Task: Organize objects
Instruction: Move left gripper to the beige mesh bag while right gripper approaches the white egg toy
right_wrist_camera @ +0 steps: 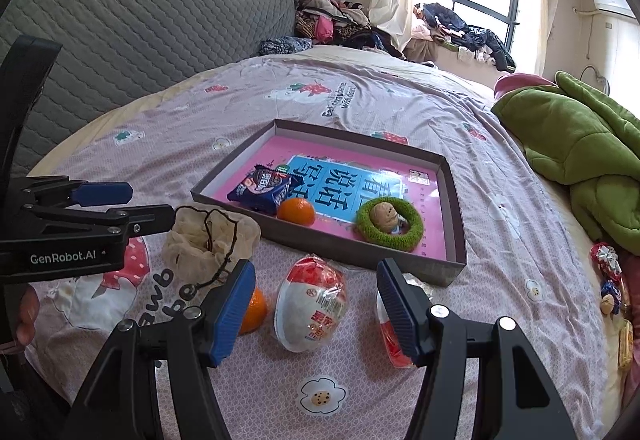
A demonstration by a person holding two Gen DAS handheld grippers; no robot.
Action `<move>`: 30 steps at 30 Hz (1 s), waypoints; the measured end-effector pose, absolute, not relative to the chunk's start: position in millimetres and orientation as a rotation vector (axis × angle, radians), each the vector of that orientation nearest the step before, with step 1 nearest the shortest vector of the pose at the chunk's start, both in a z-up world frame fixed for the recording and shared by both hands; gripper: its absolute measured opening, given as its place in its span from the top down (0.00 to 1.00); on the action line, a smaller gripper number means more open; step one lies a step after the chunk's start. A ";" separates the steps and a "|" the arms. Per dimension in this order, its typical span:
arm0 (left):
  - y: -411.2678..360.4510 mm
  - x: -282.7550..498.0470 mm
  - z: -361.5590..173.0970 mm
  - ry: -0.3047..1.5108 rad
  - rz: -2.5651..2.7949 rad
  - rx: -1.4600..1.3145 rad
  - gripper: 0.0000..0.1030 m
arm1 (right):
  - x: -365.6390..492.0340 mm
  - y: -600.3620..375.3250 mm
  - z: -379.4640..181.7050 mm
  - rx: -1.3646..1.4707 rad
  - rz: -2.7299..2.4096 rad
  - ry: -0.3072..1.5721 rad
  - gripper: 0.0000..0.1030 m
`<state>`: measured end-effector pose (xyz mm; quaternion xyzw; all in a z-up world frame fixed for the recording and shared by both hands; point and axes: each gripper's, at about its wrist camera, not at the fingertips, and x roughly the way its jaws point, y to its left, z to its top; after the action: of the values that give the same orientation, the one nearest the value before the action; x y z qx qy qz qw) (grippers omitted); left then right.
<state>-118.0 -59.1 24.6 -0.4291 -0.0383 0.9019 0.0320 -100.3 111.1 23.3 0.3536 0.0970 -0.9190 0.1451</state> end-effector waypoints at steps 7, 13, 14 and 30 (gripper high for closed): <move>-61.2 -125.5 13.4 -0.132 2.762 -1.356 0.36 | -105.0 109.8 10.5 1.063 -2.646 0.300 0.39; -63.0 -131.3 5.7 -0.157 2.753 -1.368 0.36 | -108.2 108.7 2.9 1.084 -2.649 0.312 0.39; -63.3 -132.1 4.8 -0.165 2.751 -1.365 0.36 | -108.7 108.4 1.5 1.087 -2.649 0.314 0.39; -67.2 -153.2 -21.4 -0.169 2.747 -1.442 0.36 | -111.0 104.1 -7.8 1.110 -2.661 0.340 0.39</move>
<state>-153.2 -67.2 -21.4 -0.4641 -0.0543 0.8840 0.0175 -111.0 104.1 -7.8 0.3797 0.1161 -0.9101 0.1188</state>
